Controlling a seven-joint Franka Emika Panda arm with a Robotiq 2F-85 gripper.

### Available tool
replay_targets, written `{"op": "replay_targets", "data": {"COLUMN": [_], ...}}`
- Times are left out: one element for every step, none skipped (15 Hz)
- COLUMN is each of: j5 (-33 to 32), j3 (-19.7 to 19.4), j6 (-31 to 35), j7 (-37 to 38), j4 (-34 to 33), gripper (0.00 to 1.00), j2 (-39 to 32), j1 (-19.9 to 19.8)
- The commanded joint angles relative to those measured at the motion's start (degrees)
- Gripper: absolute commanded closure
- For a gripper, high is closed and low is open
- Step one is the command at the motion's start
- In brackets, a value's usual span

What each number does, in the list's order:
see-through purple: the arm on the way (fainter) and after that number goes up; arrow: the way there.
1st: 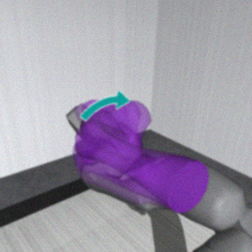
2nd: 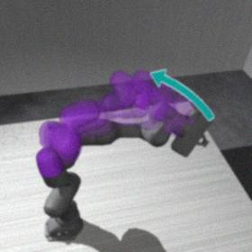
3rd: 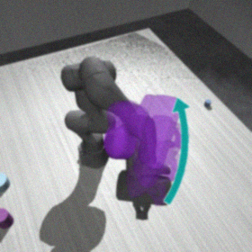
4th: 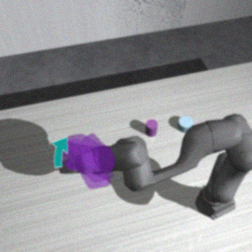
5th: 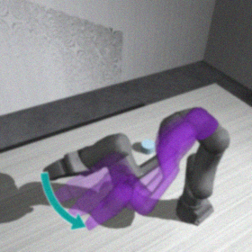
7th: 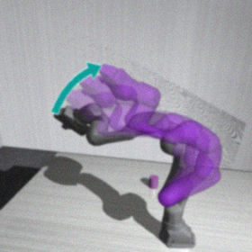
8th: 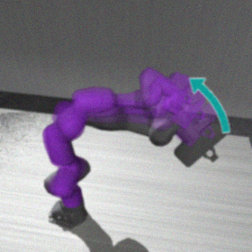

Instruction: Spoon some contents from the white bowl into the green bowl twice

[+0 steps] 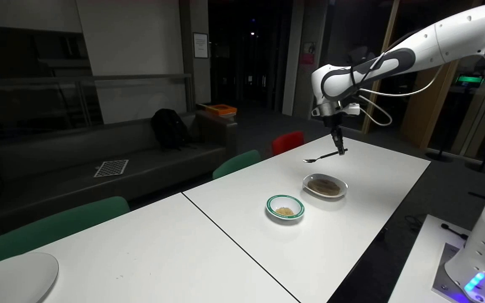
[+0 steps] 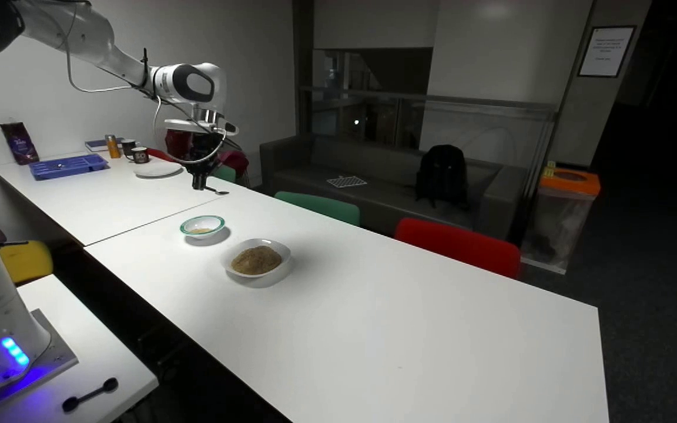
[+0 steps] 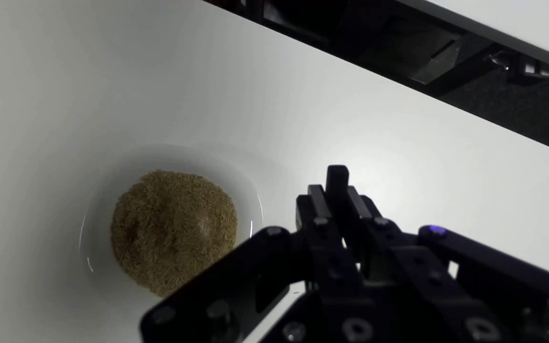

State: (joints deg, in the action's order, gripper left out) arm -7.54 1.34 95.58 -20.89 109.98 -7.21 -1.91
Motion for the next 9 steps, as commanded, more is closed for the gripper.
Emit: {"op": "replay_targets", "data": {"j5": [2.4,2.9,3.4,3.9,4.3,4.6,4.9,5.3,5.5], "j3": [-1.9,-2.6,-3.4,-4.1,-4.9,-5.7,-6.4,-7.0,-7.5], "j6": [5.4,6.1,7.0,7.7,8.4,9.0,9.4,9.8,10.4], "j7": [-4.5,-5.5,-6.4,-7.3,-8.2,-9.0,-9.8,-10.5,-11.2], "j4": [10.7,12.4,14.0,15.4,16.5,17.5,18.1,18.8,19.4], "gripper": [0.97,0.97,0.97,0.97,0.97,0.97,0.97,0.97,0.97], "j2": [8.1,9.1,9.8,10.5,10.9,11.1,11.3,11.3,11.2], "j1": [-1.5,-1.8,-2.1,-2.4,-2.7,-3.0,-3.2,-3.4,-3.6]}}
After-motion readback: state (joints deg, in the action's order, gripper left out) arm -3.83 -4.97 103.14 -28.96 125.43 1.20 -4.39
